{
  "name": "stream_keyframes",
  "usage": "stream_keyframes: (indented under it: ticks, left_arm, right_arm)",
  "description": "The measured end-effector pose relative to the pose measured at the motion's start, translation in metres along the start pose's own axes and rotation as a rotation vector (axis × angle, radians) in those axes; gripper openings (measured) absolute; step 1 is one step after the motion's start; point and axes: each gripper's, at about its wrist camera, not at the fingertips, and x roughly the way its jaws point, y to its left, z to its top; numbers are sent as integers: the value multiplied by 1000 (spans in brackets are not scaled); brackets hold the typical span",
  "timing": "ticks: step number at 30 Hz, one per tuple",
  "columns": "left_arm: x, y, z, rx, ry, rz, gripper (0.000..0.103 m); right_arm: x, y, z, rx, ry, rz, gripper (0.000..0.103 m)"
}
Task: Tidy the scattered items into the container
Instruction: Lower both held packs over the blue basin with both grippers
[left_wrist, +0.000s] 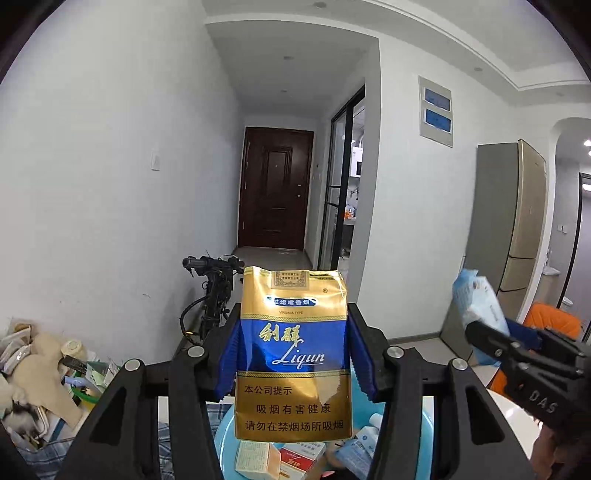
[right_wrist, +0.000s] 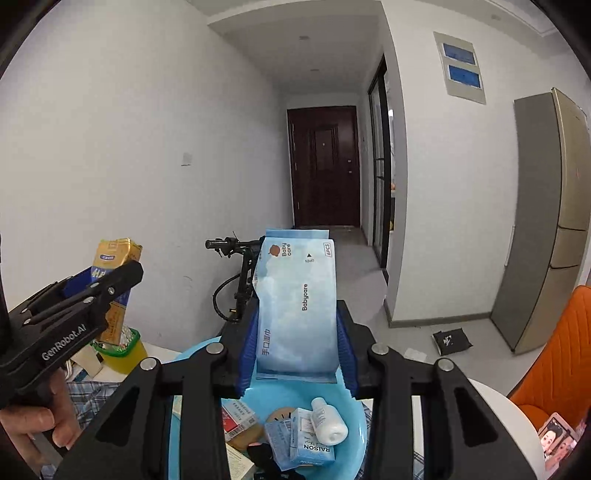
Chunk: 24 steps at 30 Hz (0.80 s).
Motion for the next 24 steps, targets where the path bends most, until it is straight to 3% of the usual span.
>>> stream_keyframes:
  ticks: [6, 7, 11, 16, 18, 24]
  left_arm:
    - [3, -2, 25, 38, 126, 26, 54]
    - [7, -3, 27, 38, 169, 17, 54]
    - [43, -10, 24, 62, 466, -11, 54]
    - [66, -10, 13, 38, 655, -6, 54]
    - [79, -13, 9, 48, 738, 67, 54]
    - [84, -20, 0, 33, 760, 26, 54]
  right_arm:
    - [27, -17, 28, 5, 233, 19, 36]
    - [31, -18, 30, -4, 277, 15, 36]
    - [42, -24, 35, 19, 434, 24, 36]
    - [53, -28, 25, 97, 643, 62, 36]
    - [61, -34, 31, 87, 686, 58, 36]
    - [64, -26, 16, 79, 725, 64, 36]
